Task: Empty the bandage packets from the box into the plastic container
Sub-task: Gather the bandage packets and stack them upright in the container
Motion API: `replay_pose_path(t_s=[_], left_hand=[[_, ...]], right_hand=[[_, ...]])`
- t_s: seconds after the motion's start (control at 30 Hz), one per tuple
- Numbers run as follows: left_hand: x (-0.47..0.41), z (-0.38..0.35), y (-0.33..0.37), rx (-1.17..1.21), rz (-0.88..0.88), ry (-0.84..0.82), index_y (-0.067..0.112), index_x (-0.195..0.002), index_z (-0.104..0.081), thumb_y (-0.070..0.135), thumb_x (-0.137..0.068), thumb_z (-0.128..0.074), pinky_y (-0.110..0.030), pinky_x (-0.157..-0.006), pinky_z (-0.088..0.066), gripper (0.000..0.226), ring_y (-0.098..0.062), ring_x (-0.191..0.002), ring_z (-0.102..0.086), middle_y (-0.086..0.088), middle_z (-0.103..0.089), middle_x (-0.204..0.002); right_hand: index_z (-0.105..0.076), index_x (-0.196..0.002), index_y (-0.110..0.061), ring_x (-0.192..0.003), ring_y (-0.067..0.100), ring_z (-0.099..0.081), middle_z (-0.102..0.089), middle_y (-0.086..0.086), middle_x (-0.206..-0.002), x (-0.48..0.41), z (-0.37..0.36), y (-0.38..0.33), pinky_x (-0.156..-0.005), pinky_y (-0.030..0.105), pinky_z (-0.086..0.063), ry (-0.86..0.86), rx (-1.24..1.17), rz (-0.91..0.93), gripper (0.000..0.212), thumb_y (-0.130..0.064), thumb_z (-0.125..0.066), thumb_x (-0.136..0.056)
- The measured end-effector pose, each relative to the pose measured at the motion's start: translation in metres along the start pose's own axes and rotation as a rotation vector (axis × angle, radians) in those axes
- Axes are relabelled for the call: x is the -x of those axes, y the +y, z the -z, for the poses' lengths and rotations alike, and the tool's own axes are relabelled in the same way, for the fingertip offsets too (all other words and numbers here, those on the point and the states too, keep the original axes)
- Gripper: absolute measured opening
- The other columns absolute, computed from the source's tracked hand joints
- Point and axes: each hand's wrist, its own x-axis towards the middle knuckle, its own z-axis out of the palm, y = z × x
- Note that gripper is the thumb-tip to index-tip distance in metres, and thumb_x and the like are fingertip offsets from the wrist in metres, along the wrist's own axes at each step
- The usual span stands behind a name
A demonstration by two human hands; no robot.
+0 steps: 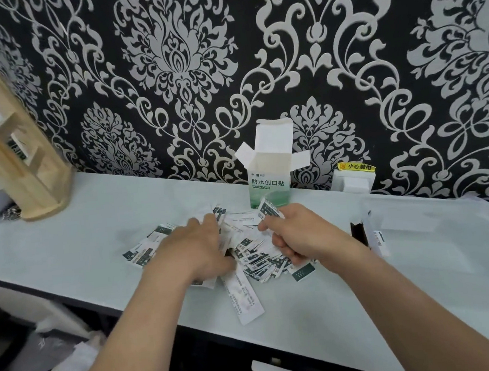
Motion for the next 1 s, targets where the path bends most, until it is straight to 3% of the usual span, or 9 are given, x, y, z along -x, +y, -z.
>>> replay_pose_path(t_s=[0.23,0.37,0.43,0.53,0.6,0.7,0.8,0.9,1.0], left_hand=[[-0.003,-0.013,0.004,0.103,-0.092,0.110,0.020,-0.112,-0.034,0.023,-0.084,-0.056,-0.033,-0.061,-0.044,0.036,-0.019,-0.074,-0.053,-0.001,-0.054,-0.089],[-0.003,-0.006,-0.005,0.309,-0.096,0.217,0.027,-0.113,-0.040,0.011,-0.086,-0.056,-0.028,-0.057,-0.042,0.036,-0.015,-0.075,-0.056,0.004,-0.056,-0.088],[-0.002,0.003,-0.010,0.531,-0.101,0.297,0.029,-0.111,-0.048,0.008,-0.085,-0.061,-0.027,-0.058,-0.046,0.036,-0.014,-0.074,-0.062,0.004,-0.062,-0.089],[0.008,0.013,0.000,1.197,-0.197,0.301,0.022,-0.109,-0.058,0.000,-0.083,-0.069,-0.033,-0.065,-0.058,0.036,-0.020,-0.075,-0.072,-0.005,-0.073,-0.084],[0.011,0.010,0.018,1.360,-0.261,0.275,0.019,-0.104,-0.061,-0.003,-0.080,-0.071,-0.030,-0.059,-0.056,0.034,-0.018,-0.069,-0.072,-0.004,-0.074,-0.077],[0.001,0.000,0.031,1.192,-0.306,0.359,0.026,-0.096,-0.065,0.005,-0.077,-0.077,-0.023,-0.055,-0.049,0.031,-0.009,-0.063,-0.062,0.007,-0.069,-0.076],[-0.013,0.002,0.001,0.819,-0.161,0.460,0.033,-0.104,-0.066,0.031,-0.083,-0.071,-0.027,-0.076,-0.045,0.021,-0.009,-0.094,-0.057,0.013,-0.063,-0.107],[-0.031,-0.012,-0.039,0.270,0.101,0.265,0.031,-0.136,-0.044,0.057,-0.083,-0.059,-0.042,-0.105,-0.036,0.061,-0.025,-0.134,-0.034,-0.002,-0.041,-0.146],[-0.038,-0.027,-0.042,0.259,0.076,0.124,0.024,-0.134,-0.040,0.063,-0.084,-0.052,-0.042,-0.102,-0.039,0.064,-0.027,-0.127,-0.042,-0.004,-0.047,-0.138]], right_hand=[[-0.054,-0.103,-0.004,-0.044,0.015,-0.030,-0.036,0.004,-0.060,-0.004,-0.009,0.005,-0.039,0.019,-0.028,-0.023,0.082,-0.008,0.015,-0.017,-0.050,-0.097],[-0.055,-0.114,-0.006,-0.047,0.014,-0.032,-0.039,0.003,-0.062,-0.003,-0.006,0.005,-0.040,0.018,-0.030,-0.045,-0.093,-0.042,0.022,-0.018,-0.050,-0.096],[-0.058,-0.115,-0.006,-0.048,0.014,-0.040,-0.044,0.002,-0.063,-0.003,-0.004,0.004,-0.043,0.021,-0.039,-0.069,-0.247,-0.048,0.024,-0.022,-0.049,-0.098],[-0.061,-0.116,-0.007,-0.058,0.023,-0.062,-0.062,0.010,-0.072,0.003,-0.005,-0.001,-0.053,0.031,-0.056,-0.213,-0.525,-0.083,0.038,-0.038,-0.044,-0.101],[-0.064,-0.114,-0.009,-0.071,0.030,-0.070,-0.070,0.016,-0.086,0.005,-0.008,-0.003,-0.062,0.035,-0.060,-0.358,-0.636,-0.104,0.051,-0.050,-0.040,-0.099],[-0.062,-0.108,-0.007,-0.054,0.017,-0.057,-0.062,0.011,-0.074,0.003,-0.010,-0.004,-0.043,0.022,-0.048,-0.330,-0.667,-0.085,0.038,-0.040,-0.044,-0.100],[-0.060,-0.110,-0.007,-0.045,0.008,-0.032,-0.046,0.001,-0.061,-0.004,-0.003,0.001,-0.039,0.016,-0.022,-0.108,-0.552,-0.039,0.023,-0.021,-0.043,-0.102],[-0.060,-0.113,-0.009,-0.046,0.007,-0.025,-0.040,-0.002,-0.058,-0.006,0.003,0.003,-0.040,0.017,-0.017,-0.007,-0.484,-0.031,0.025,-0.019,-0.041,-0.101],[-0.060,-0.113,-0.009,-0.046,0.008,-0.026,-0.040,-0.002,-0.059,-0.006,0.001,0.003,-0.040,0.018,-0.017,-0.008,-0.436,-0.047,0.023,-0.018,-0.042,-0.100]])
